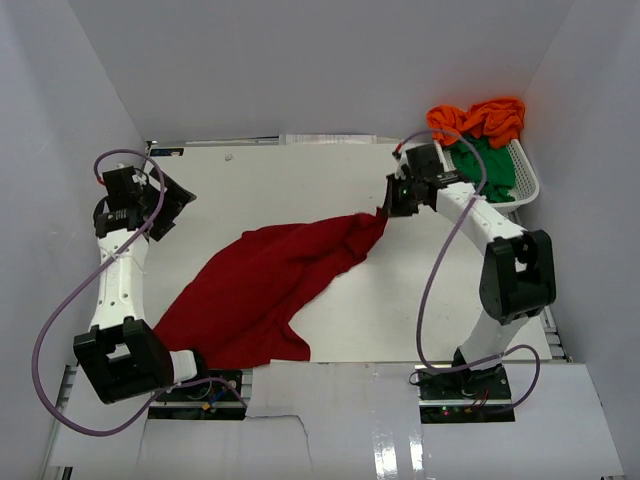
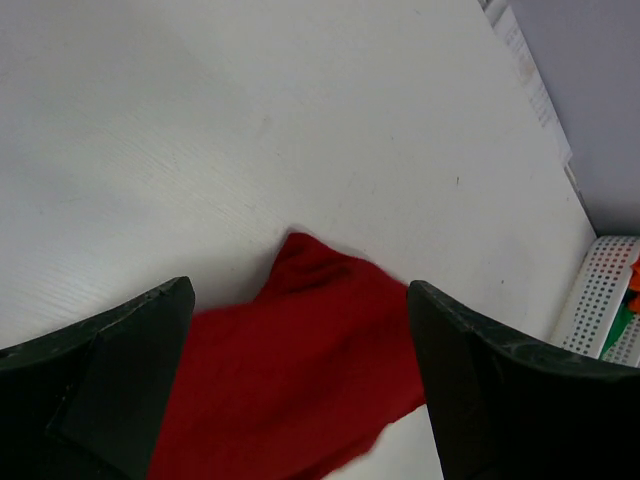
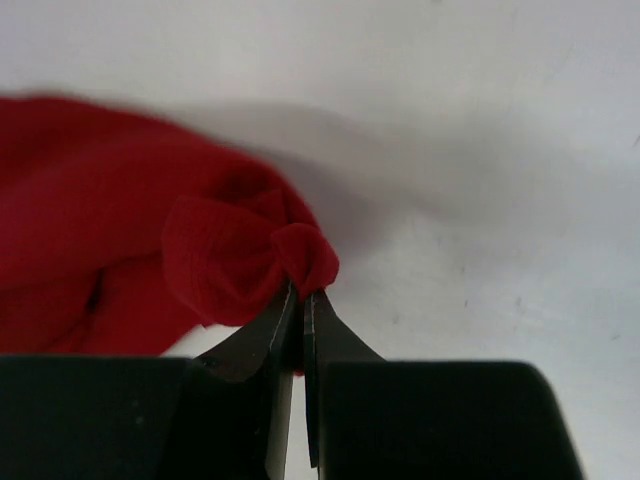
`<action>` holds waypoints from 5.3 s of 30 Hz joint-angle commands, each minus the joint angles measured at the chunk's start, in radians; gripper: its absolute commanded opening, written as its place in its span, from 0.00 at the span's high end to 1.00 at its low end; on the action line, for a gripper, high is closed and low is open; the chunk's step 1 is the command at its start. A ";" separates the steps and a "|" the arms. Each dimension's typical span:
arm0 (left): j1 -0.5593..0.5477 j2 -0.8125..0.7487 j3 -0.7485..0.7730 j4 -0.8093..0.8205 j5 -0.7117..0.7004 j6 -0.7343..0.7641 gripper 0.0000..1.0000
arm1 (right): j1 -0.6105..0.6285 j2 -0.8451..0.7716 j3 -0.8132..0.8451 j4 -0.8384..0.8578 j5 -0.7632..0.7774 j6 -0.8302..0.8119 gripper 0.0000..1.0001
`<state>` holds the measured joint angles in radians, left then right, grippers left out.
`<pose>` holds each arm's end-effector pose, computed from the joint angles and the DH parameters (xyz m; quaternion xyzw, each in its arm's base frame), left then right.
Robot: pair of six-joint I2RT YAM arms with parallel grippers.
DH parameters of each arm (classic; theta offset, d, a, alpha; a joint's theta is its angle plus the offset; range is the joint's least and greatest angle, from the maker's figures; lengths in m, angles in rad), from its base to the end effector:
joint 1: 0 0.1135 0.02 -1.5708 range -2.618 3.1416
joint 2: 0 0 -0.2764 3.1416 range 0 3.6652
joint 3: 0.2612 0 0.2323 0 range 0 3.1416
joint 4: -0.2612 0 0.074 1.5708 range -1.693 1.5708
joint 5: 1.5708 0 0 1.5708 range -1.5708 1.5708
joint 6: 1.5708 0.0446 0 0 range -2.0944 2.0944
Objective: Fold and stack the t-shirts
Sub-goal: Flatten out the tshirt
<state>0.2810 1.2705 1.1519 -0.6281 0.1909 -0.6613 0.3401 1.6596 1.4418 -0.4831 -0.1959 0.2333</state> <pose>0.2470 0.0625 0.3305 -0.3800 0.8301 -0.1611 0.3750 0.3427 0.1305 0.3230 -0.0893 0.8991 0.2037 0.3771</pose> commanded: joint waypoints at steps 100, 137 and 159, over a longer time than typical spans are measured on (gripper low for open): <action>-0.635 0.484 0.031 -0.096 -0.054 0.276 0.02 | 0.151 -0.038 -0.365 -0.006 0.483 0.041 0.92; -0.556 0.500 0.005 -0.114 -0.133 0.275 0.02 | -0.044 -0.222 -0.469 -0.060 0.324 -0.003 0.22; -0.554 0.501 0.002 -0.107 -0.108 0.278 0.02 | -0.161 -0.126 -0.640 0.248 -0.005 0.001 0.39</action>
<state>-0.2779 1.7950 1.1736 -0.7315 0.0864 -0.3927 0.1883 1.5318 0.8040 -0.2832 -0.1894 0.2455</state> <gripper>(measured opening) 0.977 0.613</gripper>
